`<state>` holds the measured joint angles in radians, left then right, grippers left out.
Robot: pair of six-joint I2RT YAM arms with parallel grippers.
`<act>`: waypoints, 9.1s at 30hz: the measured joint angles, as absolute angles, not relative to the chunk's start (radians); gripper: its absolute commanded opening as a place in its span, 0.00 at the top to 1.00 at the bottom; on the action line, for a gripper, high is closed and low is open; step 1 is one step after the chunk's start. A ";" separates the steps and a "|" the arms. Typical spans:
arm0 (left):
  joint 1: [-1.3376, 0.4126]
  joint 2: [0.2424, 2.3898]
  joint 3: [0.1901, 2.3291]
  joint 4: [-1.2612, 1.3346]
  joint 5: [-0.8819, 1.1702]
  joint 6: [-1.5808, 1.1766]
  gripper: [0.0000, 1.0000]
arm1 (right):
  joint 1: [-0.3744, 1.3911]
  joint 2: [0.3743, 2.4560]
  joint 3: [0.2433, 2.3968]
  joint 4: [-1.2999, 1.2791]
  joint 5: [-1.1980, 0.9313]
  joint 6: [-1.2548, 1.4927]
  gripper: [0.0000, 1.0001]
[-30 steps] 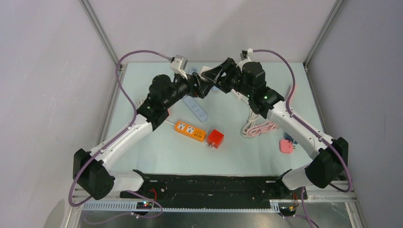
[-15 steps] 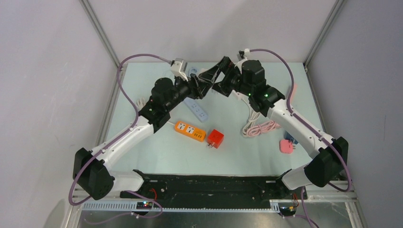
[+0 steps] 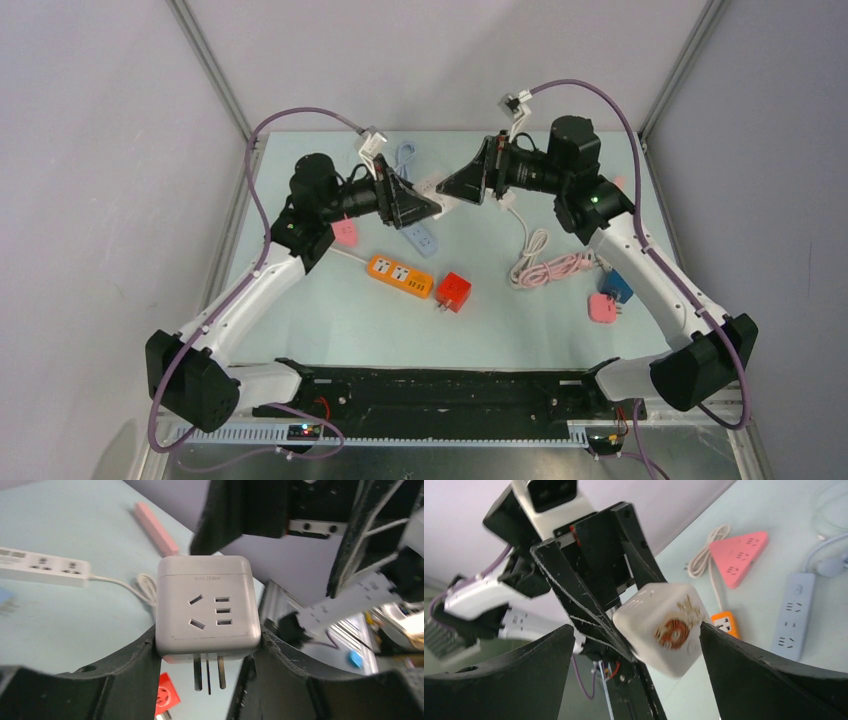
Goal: Insert the plug
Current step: Adjust the plug, then insert the plug into the socket.
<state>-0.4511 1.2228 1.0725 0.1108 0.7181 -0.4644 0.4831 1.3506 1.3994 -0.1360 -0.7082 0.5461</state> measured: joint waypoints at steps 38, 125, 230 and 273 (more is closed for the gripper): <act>-0.253 1.219 1.134 -0.089 0.834 -0.412 0.09 | 0.534 1.476 1.418 -0.225 -0.752 0.392 1.00; -0.174 1.298 0.882 -0.354 0.163 -0.543 0.12 | 0.735 2.308 2.209 -1.246 0.335 1.320 1.00; -0.174 1.338 0.863 -0.354 0.163 -0.540 0.11 | 0.783 2.405 2.329 -1.288 0.392 1.415 1.00; -0.174 1.290 0.863 -0.354 0.131 -0.523 0.07 | 0.807 2.402 2.259 -1.136 0.439 1.319 0.01</act>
<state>-0.1741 1.2903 0.8627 -0.3542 0.1314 -0.5232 0.8074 2.4016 2.2589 -1.1362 0.4393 1.3193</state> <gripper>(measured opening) 0.924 0.951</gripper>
